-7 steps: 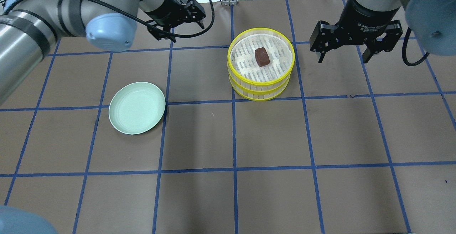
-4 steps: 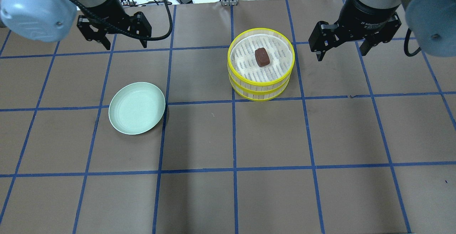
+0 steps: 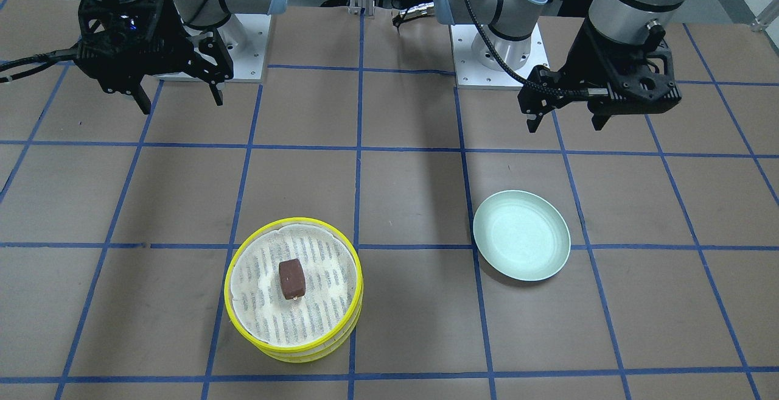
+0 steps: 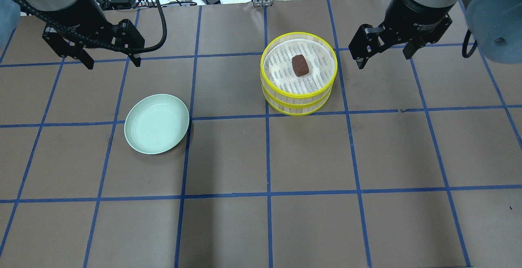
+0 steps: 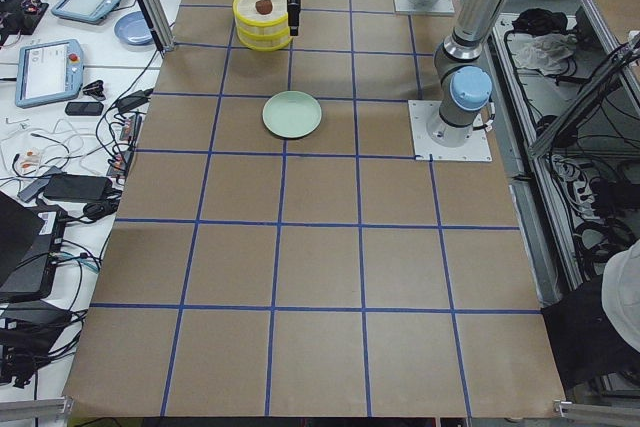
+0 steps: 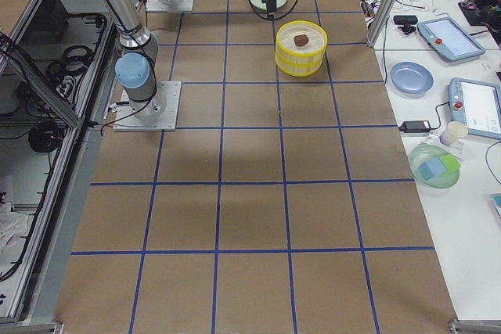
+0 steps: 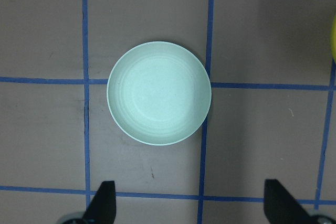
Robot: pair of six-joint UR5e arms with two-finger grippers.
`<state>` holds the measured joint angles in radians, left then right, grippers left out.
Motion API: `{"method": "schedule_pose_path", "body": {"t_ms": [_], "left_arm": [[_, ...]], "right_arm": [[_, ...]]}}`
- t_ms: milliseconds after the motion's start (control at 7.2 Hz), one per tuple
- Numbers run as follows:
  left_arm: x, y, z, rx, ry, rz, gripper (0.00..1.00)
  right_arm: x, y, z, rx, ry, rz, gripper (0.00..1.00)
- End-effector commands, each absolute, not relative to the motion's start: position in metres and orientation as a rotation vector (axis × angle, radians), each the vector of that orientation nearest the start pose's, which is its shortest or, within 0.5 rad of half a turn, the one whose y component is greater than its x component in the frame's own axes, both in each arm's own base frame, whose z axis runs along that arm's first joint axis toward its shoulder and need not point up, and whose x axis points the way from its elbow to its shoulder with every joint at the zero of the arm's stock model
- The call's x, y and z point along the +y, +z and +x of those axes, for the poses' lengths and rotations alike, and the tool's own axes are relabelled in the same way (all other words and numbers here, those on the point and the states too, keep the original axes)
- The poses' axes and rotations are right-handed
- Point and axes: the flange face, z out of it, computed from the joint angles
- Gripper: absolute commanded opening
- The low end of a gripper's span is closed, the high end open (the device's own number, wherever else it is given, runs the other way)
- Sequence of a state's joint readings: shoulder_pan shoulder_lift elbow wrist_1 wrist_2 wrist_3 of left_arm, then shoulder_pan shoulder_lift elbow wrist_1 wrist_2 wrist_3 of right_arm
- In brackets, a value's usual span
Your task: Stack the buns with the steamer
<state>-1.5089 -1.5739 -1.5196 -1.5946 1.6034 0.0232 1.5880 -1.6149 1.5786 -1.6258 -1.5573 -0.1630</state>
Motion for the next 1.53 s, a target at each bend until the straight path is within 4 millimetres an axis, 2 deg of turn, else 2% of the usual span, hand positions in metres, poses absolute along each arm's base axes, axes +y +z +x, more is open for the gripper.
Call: {"method": "schedule_pose_path", "body": {"t_ms": [0, 972, 1389], "left_arm": [[-0.498, 0.508, -0.099, 3.13, -0.016, -0.067, 1.0], [-0.498, 0.492, -0.096, 3.127, 0.028, -0.021, 1.0], [-0.499, 0.492, -0.096, 3.125, 0.016, -0.021, 1.0]], "right_arm": [[-0.484, 0.499, 0.143, 3.121, -0.11, -0.289, 1.0], [-0.486, 0.5, 0.143, 3.11, -0.139, -0.272, 1.0], [-0.487, 0.502, 0.142, 3.112, -0.148, -0.286, 1.0]]}}
